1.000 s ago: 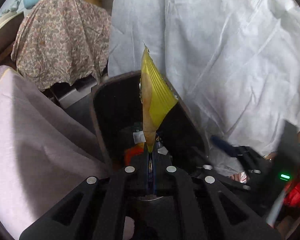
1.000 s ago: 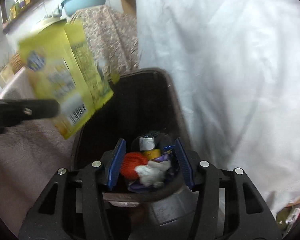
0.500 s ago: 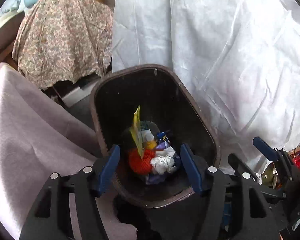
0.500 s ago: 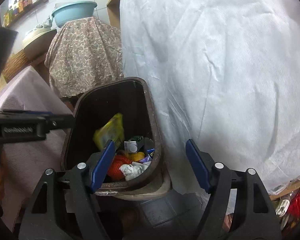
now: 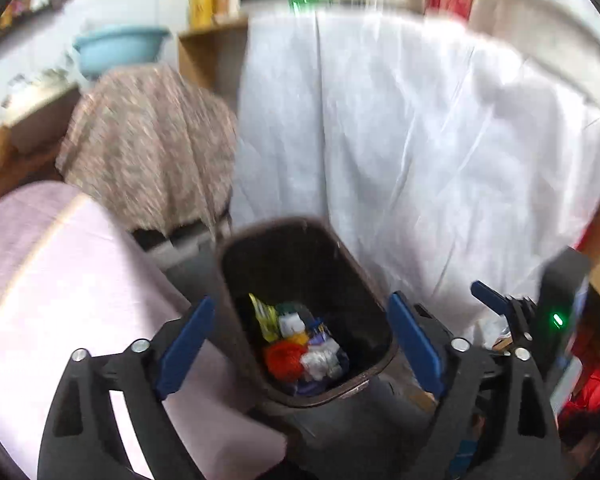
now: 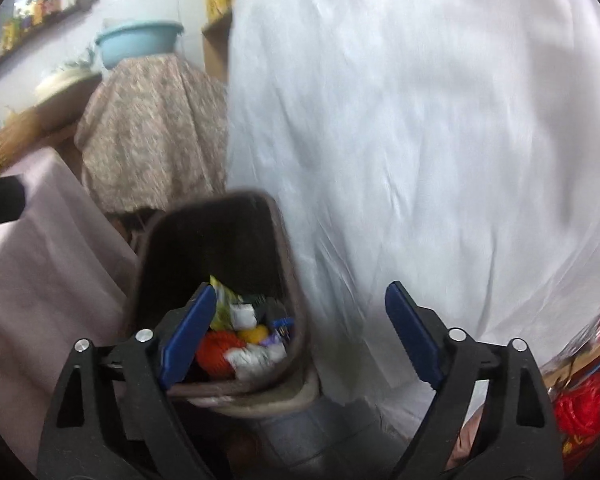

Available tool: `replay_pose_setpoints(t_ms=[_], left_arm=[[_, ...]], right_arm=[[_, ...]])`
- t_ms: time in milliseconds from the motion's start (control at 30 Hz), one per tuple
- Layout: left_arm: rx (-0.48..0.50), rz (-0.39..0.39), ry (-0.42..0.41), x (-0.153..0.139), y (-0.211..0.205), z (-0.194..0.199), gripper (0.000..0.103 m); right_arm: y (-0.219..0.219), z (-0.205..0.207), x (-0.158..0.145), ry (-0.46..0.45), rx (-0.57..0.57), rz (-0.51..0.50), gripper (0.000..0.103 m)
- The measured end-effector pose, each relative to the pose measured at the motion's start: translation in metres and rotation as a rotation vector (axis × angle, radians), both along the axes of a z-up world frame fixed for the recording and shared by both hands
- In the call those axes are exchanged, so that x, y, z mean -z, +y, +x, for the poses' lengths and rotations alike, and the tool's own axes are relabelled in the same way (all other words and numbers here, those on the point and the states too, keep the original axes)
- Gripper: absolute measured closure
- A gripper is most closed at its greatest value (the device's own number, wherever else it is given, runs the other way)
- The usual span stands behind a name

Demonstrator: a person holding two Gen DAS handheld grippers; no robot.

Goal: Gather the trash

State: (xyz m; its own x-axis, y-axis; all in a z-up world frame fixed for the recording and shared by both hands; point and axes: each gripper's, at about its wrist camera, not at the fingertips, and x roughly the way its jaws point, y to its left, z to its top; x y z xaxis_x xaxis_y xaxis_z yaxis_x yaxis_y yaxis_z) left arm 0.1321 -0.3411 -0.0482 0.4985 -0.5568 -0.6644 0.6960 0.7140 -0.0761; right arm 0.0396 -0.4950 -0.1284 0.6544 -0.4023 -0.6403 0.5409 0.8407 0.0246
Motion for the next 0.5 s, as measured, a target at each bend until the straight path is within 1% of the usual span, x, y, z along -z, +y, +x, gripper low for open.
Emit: replay_pose_setpoints(t_ms=[67,133,167,233,300,333,367,400,500], left_arm=[[-0.035,-0.037,-0.060,-0.016,0.031,-0.018,0.006],[-0.082,-0.062,-0.110,-0.027,0.064,-0.034,0.006],[-0.116,-0.072,-0.138,-0.032,0.085,-0.043,0.006],[-0.185,-0.080,-0.190,-0.038,0.121,-0.058,0.006],[-0.260,-0.087,-0.247,-0.042,0.150,-0.066,0.006],[-0.305,-0.101,-0.290,-0.043,0.169,-0.075,0.006],[-0.315,-0.124,-0.318,-0.044,0.184,-0.081,0.006],[-0.330,-0.141,-0.332,-0.046,0.198,-0.085,0.006],[-0.404,-0.151,-0.337,-0.050,0.236,-0.100,0.006]], right_arm=[[0.017,0.001,-0.018,-0.037,-0.033,-0.025,0.015],[0.040,-0.001,-0.039,-0.095,-0.079,-0.032,0.007],[0.052,-0.003,-0.049,-0.124,-0.098,-0.040,0.006],[0.080,-0.008,-0.067,-0.177,-0.139,-0.064,0.006],[0.108,-0.013,-0.081,-0.211,-0.186,-0.083,0.006],[0.124,-0.016,-0.088,-0.226,-0.210,-0.091,0.006],[0.137,-0.018,-0.093,-0.241,-0.226,-0.092,0.006],[0.149,-0.022,-0.097,-0.257,-0.244,-0.087,0.006],[0.184,-0.036,-0.105,-0.298,-0.289,-0.042,0.006]])
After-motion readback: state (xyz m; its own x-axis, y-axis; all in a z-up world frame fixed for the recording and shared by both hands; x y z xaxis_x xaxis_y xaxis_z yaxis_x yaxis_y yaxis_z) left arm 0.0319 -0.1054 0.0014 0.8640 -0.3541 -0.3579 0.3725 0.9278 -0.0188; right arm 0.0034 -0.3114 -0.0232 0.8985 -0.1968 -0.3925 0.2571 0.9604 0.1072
